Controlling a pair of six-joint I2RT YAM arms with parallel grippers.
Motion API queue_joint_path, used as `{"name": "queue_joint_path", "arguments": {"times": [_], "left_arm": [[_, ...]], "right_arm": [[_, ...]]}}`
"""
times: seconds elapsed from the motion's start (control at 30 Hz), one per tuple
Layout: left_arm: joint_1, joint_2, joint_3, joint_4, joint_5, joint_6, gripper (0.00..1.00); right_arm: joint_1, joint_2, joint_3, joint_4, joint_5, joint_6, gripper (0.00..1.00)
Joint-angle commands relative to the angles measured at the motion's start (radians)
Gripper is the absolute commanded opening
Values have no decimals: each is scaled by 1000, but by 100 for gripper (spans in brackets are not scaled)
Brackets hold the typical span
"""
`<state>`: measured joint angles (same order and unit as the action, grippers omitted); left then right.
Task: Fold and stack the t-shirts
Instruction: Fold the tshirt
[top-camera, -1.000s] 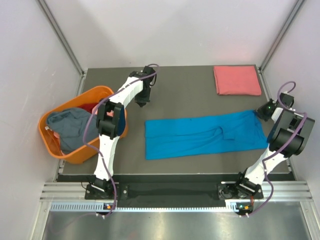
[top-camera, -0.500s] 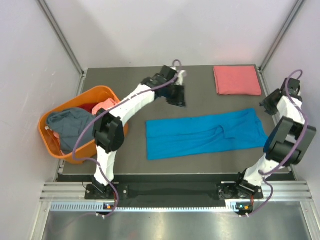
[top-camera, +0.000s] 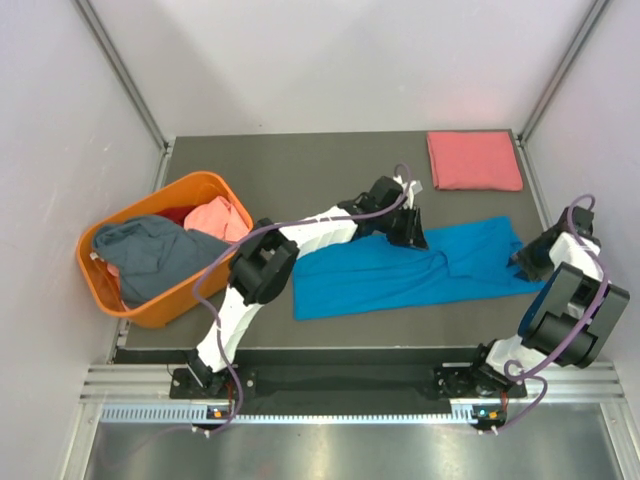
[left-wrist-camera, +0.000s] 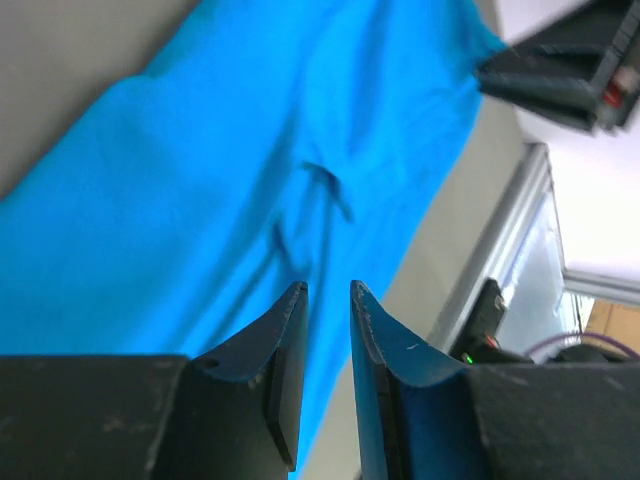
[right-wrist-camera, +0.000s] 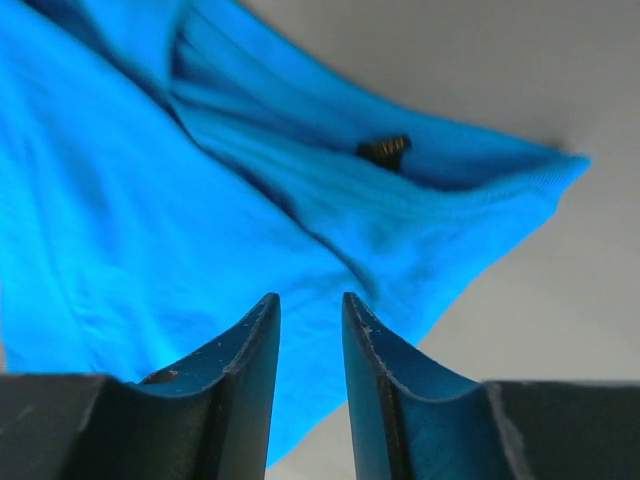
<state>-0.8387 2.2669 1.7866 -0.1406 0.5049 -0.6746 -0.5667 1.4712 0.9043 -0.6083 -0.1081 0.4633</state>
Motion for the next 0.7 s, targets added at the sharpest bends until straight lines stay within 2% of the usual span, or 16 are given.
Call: {"name": "queue_joint_path", "arguments": {"times": [0.0, 0.07, 0.17, 0.27, 0.67], "left_arm": [[-14, 65, 83, 133, 11, -49, 29], [-17, 112, 102, 180, 15, -71, 29], [-30, 158, 131, 232, 26, -95, 30], [-43, 193, 161, 251, 23, -99, 31], [-56, 278, 246, 219, 6, -86, 33]], "right_arm": [[-7, -61, -36, 65, -65, 6, 33], [-7, -57, -51, 100, -99, 6, 33], [-7, -31, -51, 93, -32, -23, 33], [-7, -23, -64, 116, -31, -34, 32], [-7, 14, -100, 145, 1, -58, 32]]}}
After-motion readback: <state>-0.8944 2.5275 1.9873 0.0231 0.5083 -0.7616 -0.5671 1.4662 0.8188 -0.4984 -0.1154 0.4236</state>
